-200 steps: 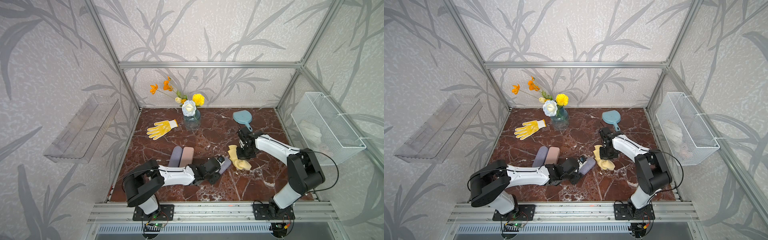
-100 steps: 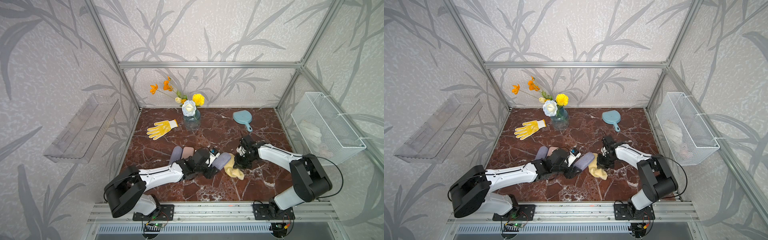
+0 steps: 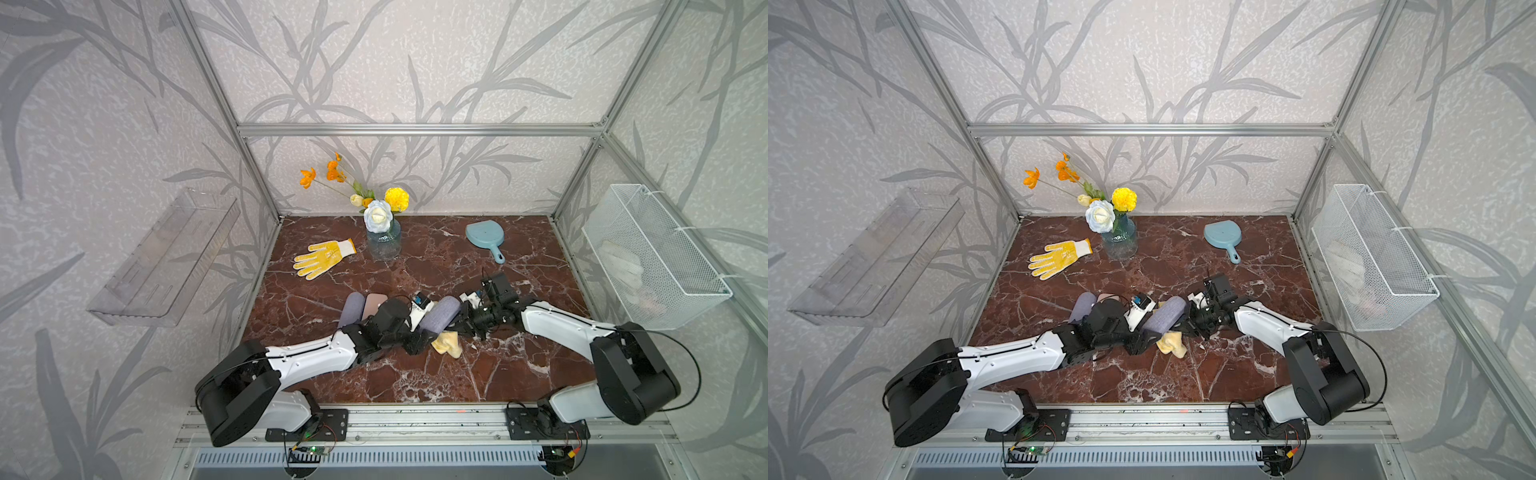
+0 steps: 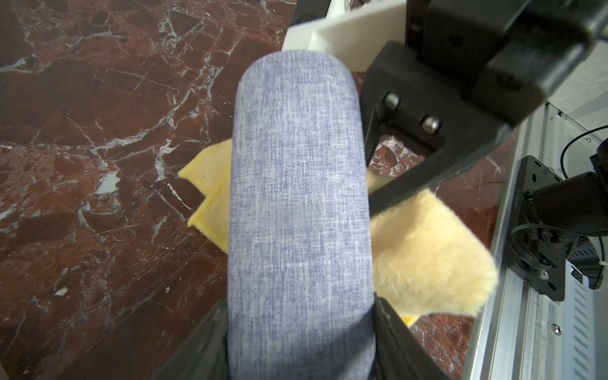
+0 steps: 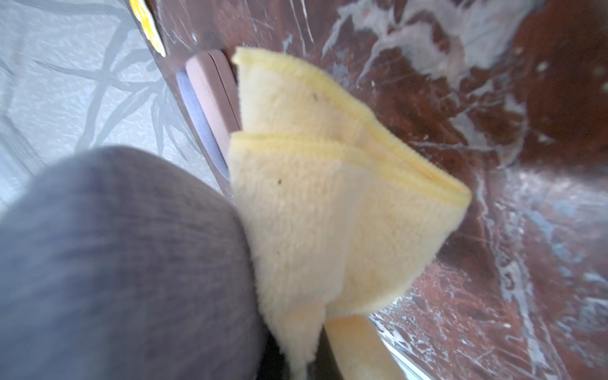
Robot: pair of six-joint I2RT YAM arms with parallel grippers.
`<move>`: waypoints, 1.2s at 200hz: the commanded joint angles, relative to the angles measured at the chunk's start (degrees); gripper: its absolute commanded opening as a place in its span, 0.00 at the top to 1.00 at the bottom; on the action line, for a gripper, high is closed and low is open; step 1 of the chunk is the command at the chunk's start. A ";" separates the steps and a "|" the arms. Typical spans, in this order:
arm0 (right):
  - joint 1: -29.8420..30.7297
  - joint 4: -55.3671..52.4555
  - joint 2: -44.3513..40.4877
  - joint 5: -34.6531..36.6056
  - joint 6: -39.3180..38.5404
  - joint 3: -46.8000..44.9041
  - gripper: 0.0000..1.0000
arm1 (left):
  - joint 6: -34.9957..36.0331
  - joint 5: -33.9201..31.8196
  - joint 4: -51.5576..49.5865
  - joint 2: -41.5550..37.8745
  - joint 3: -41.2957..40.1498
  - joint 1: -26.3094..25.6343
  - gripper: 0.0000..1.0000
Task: Wipe the eyeglass case
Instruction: Wipe the dirt from the eyeglass case.
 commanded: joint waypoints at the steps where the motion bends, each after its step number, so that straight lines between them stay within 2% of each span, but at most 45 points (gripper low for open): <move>1: -2.85 -4.76 -3.12 -1.93 -3.88 5.56 1.00 | -0.25 7.30 -5.51 2.87 3.60 0.63 1.00; 16: -4.97 -11.22 -4.21 1.61 -7.90 7.86 1.00 | -1.82 12.28 -7.62 5.30 5.33 1.42 1.00; 45: -8.16 -22.81 -4.67 12.75 -15.92 9.62 1.00 | -6.68 19.84 -9.15 9.64 8.06 3.63 1.00; 71: -8.68 -23.65 -2.65 16.91 -18.64 7.64 1.00 | -12.07 26.03 -7.75 14.35 9.76 5.15 1.00; 107: -7.77 -22.04 -2.02 19.89 -19.12 5.80 1.00 | -13.52 28.38 -10.39 19.85 12.18 5.24 1.00; 123: -7.19 -23.16 -2.04 22.85 -19.77 6.38 1.00 | -11.74 23.02 -15.03 20.52 13.36 4.90 0.97; 163: -7.34 -23.86 -2.50 25.60 -22.02 7.37 1.00 | -3.04 2.60 -28.31 19.05 17.32 0.24 0.66; 195: -7.87 -23.53 -2.63 25.64 -22.06 8.01 1.00 | -2.36 -3.96 -28.45 19.79 17.77 -2.70 0.46; 240: -8.14 -22.60 -3.16 24.47 -21.59 7.64 1.00 | -1.05 -10.70 -30.51 22.82 21.50 -6.62 0.34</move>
